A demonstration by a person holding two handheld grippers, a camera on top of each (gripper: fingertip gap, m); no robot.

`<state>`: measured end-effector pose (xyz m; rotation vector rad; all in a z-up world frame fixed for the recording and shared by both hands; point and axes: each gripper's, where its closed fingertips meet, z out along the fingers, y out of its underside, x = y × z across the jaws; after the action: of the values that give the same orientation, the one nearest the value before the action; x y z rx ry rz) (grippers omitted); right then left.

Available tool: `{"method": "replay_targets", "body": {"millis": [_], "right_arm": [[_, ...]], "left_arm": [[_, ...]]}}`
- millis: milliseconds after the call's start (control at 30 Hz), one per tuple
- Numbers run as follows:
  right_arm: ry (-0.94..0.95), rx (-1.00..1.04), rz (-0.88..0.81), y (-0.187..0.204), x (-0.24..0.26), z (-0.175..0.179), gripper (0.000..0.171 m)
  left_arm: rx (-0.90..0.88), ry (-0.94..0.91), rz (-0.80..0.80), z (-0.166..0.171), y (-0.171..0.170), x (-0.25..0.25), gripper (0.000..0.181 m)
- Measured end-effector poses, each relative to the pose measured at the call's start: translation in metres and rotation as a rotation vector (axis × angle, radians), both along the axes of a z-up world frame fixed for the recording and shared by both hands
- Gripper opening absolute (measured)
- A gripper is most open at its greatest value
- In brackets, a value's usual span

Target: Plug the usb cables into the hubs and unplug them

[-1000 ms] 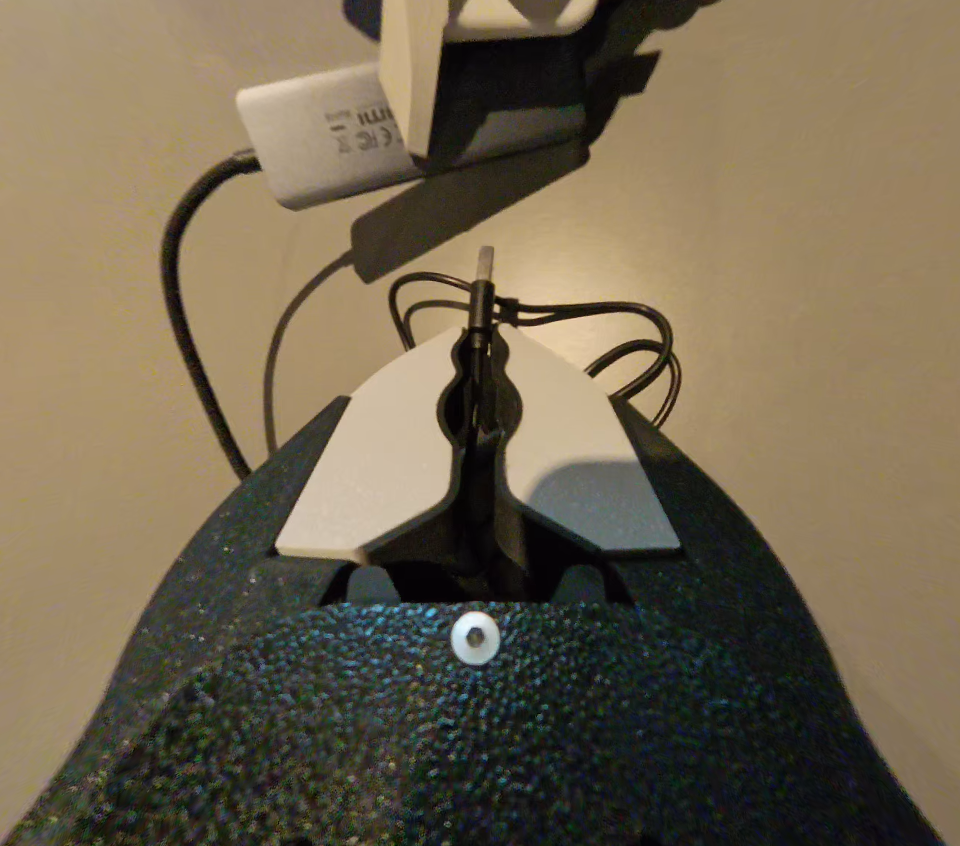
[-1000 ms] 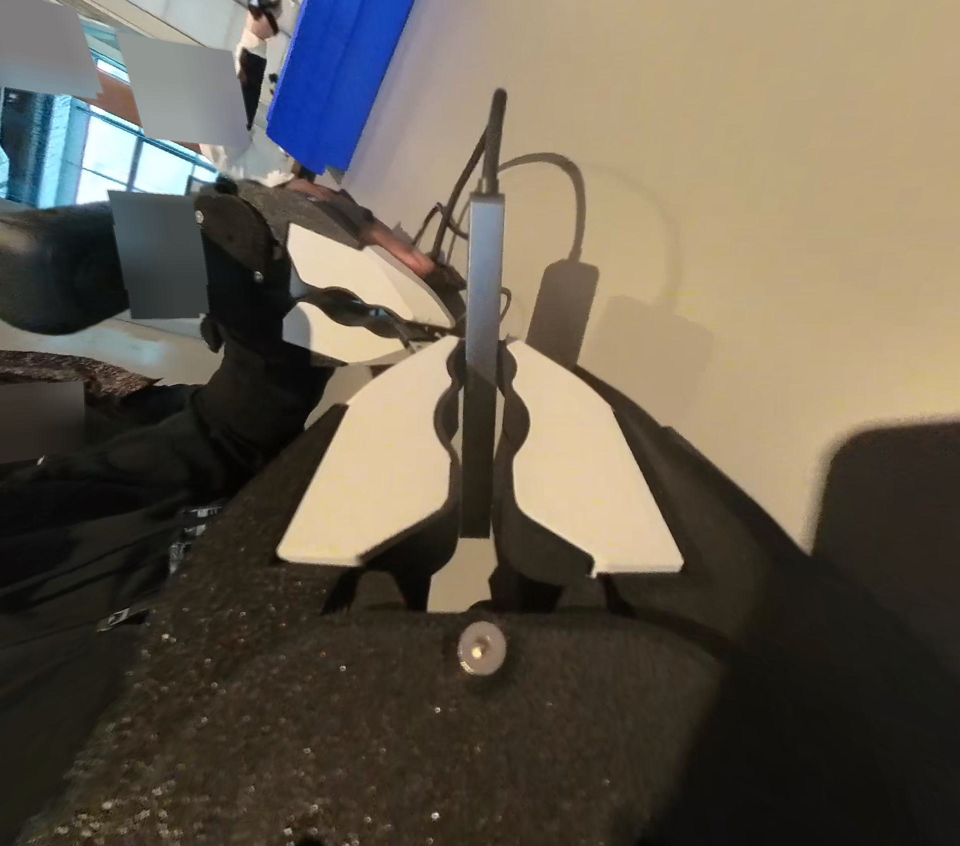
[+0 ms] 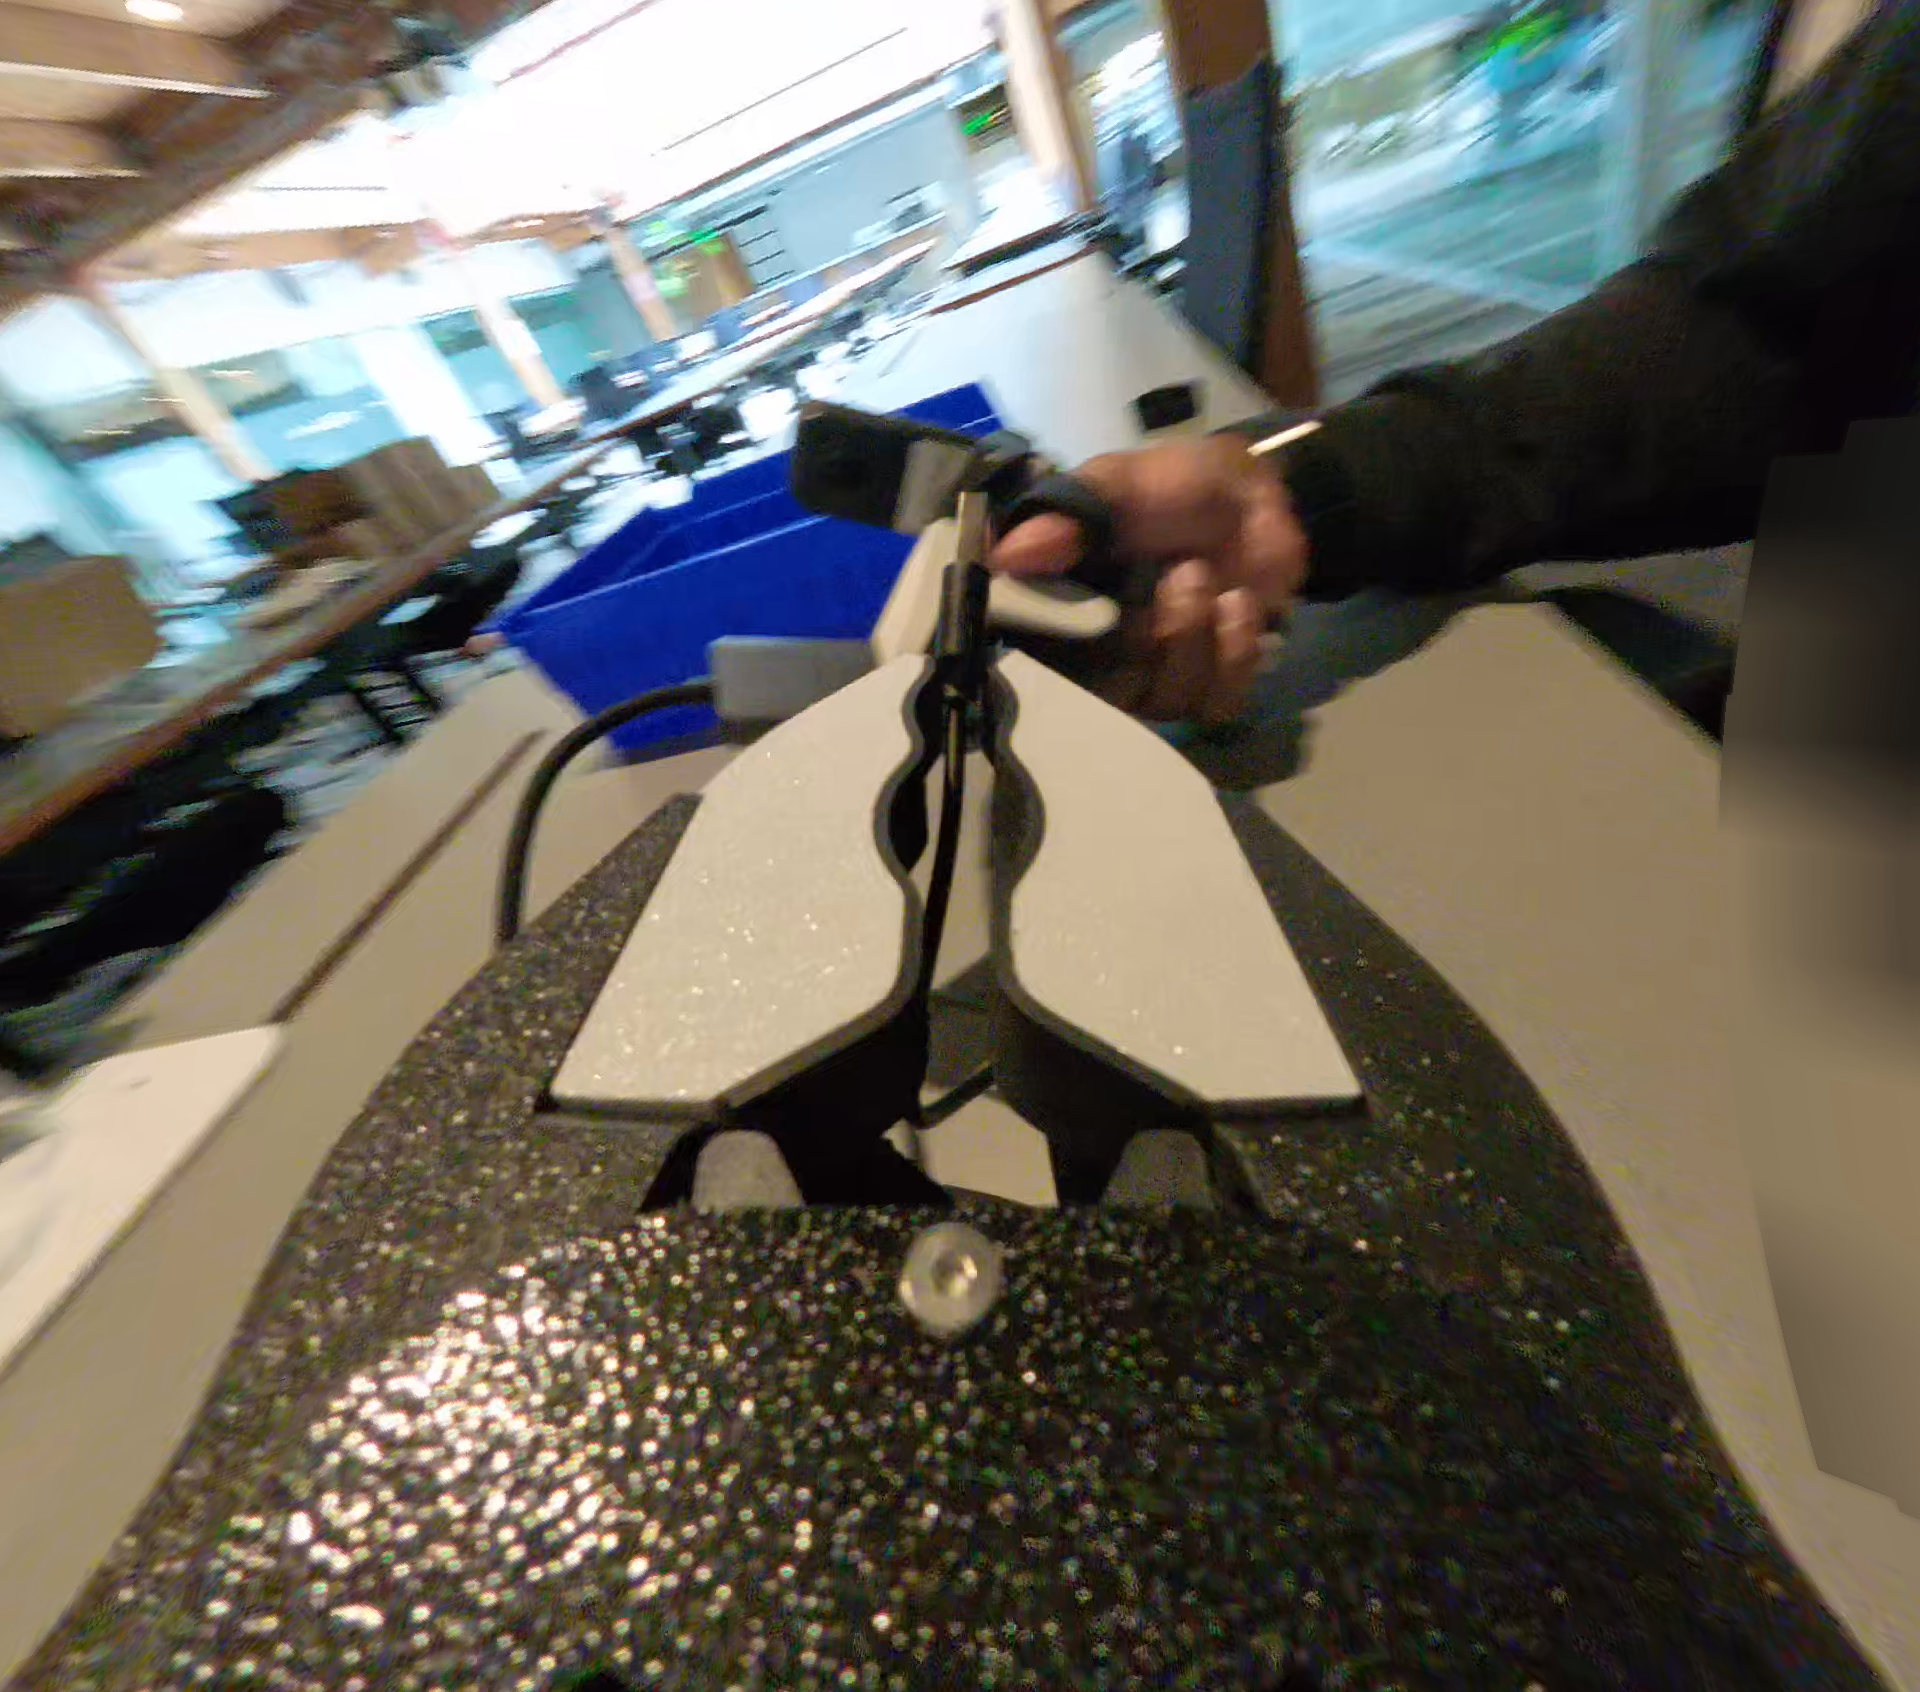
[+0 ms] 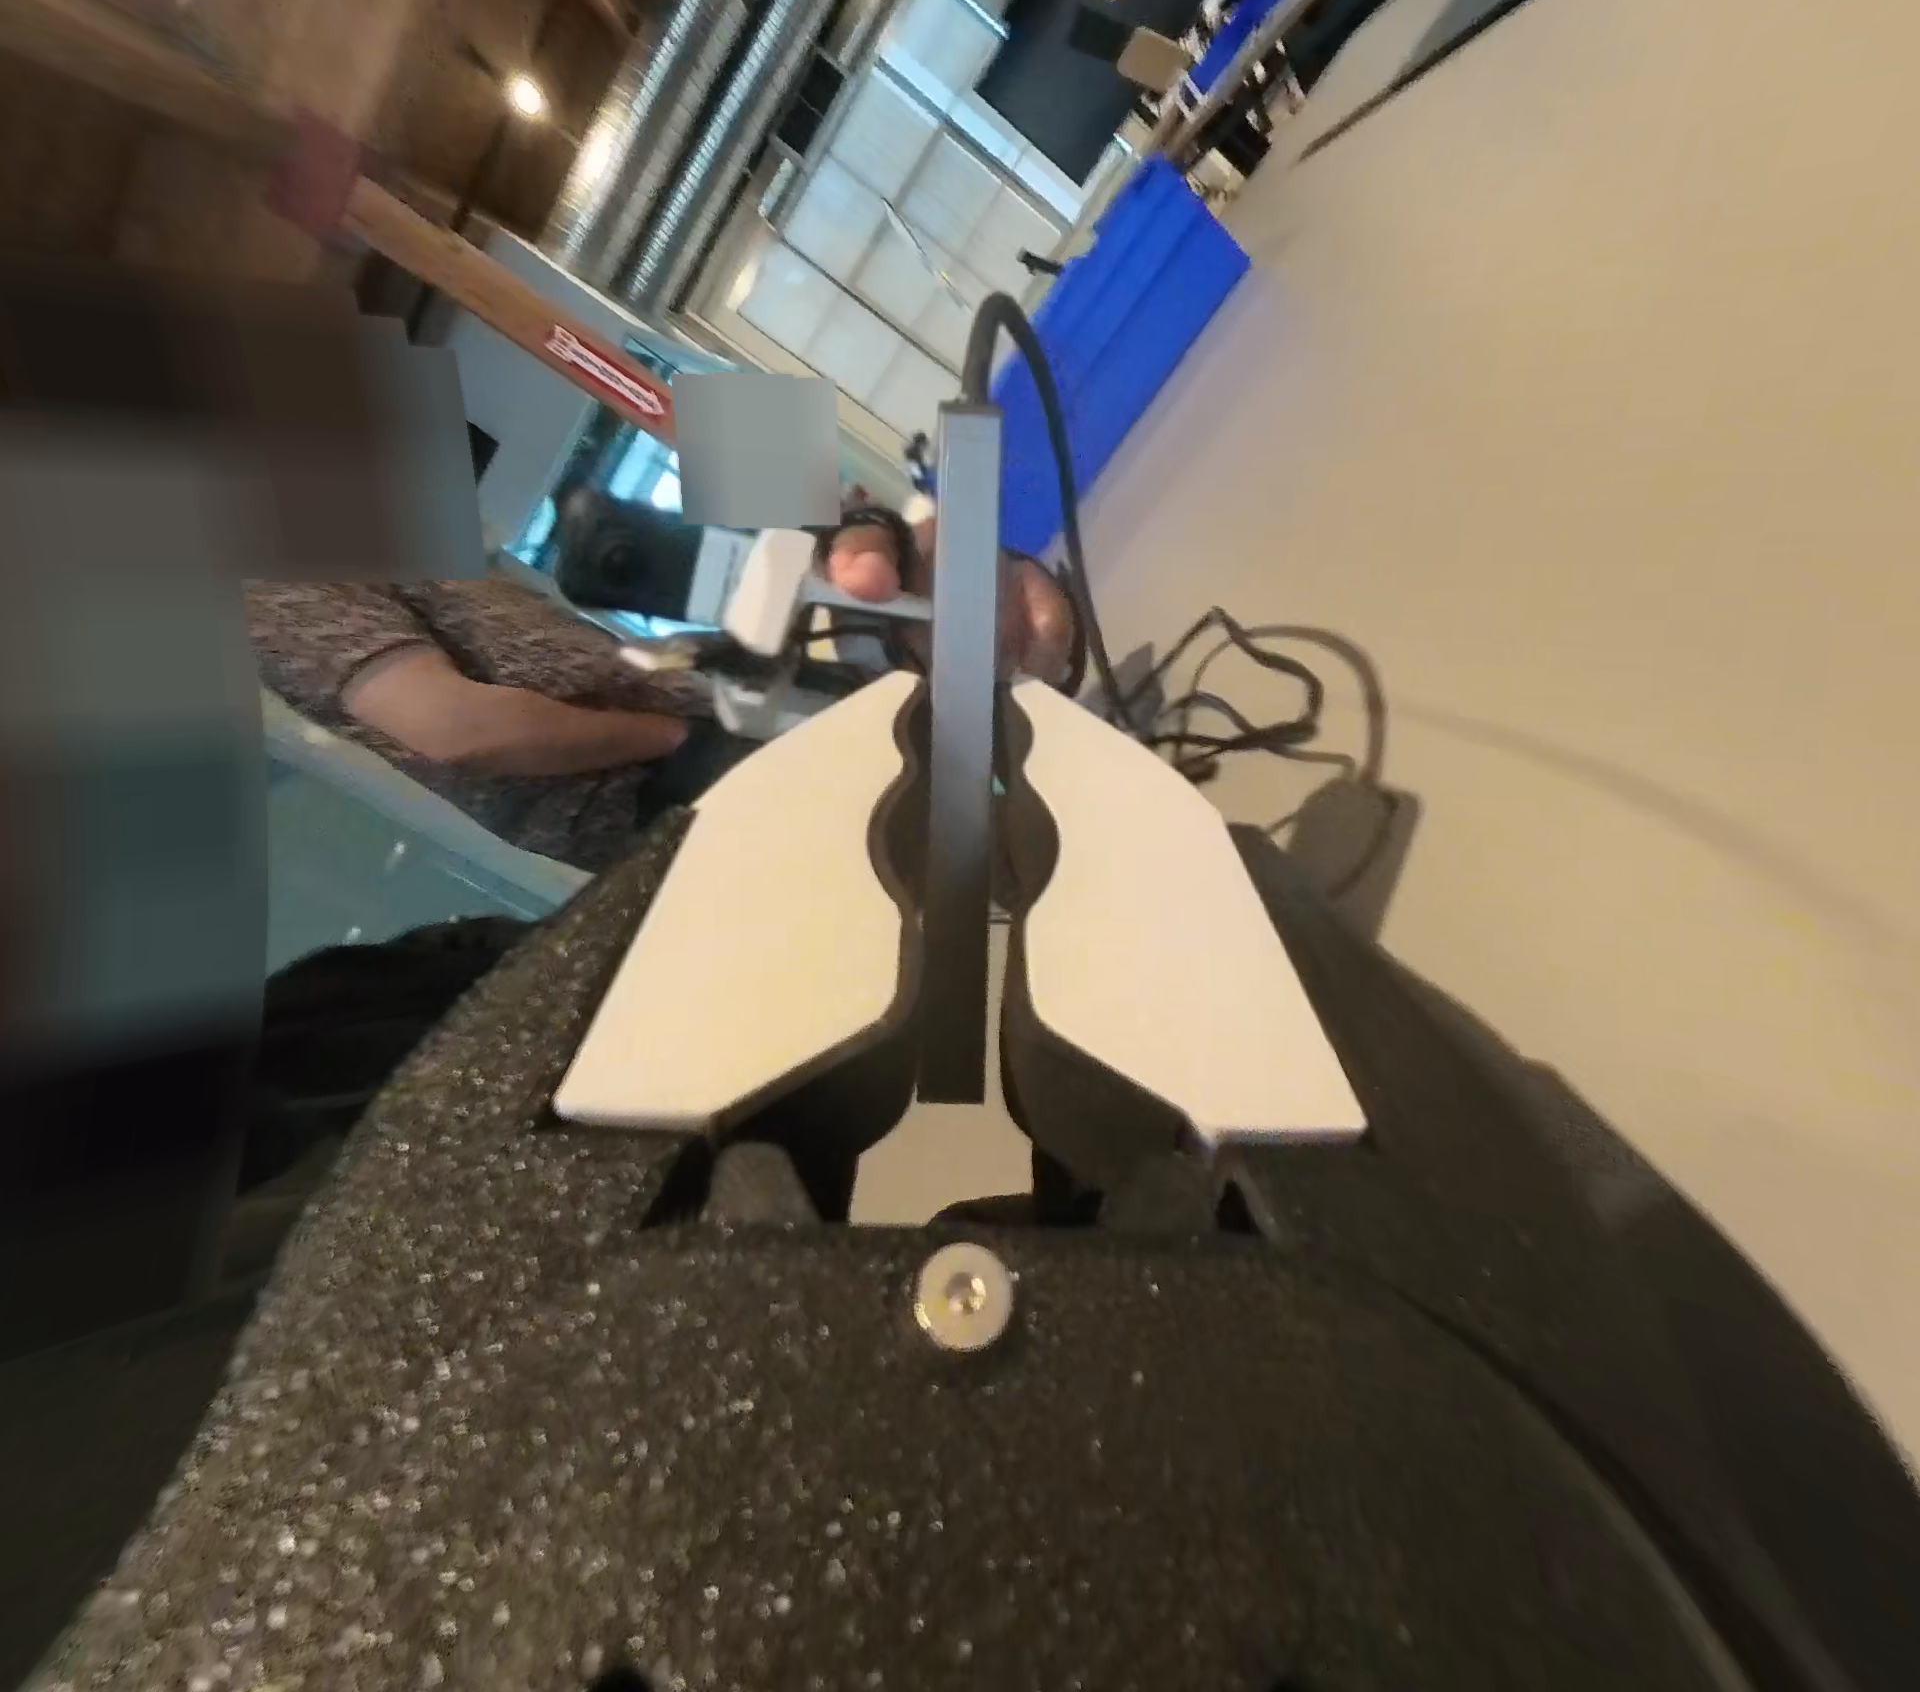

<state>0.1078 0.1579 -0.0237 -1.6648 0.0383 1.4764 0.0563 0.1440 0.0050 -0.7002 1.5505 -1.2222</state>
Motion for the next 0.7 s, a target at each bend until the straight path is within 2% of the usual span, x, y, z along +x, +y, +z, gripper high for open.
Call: {"method": "replay_targets", "body": {"millis": [67,200,300,433,700], "right_arm": [[0.083,0.037,-0.019,-0.002,0.0,0.012,0.011],[0.272,0.119,-0.112,-0.007,0.01,0.033,0.011],[0.391,0.173,-0.156,-0.011,0.014,0.045,0.011],[0.392,0.171,-0.163,-0.01,0.002,0.045,0.011],[0.38,0.097,-0.144,-0.005,-0.017,0.034,0.011]], "left_arm": [[0.158,-0.03,0.22,0.004,0.016,0.005,0.006],[0.642,-0.111,0.663,0.015,0.034,0.002,0.006],[0.971,-0.128,0.756,0.011,0.02,0.007,0.006],[1.231,-0.123,0.829,0.003,0.012,0.015,0.006],[1.375,-0.158,0.902,0.007,0.017,0.014,0.006]]}}
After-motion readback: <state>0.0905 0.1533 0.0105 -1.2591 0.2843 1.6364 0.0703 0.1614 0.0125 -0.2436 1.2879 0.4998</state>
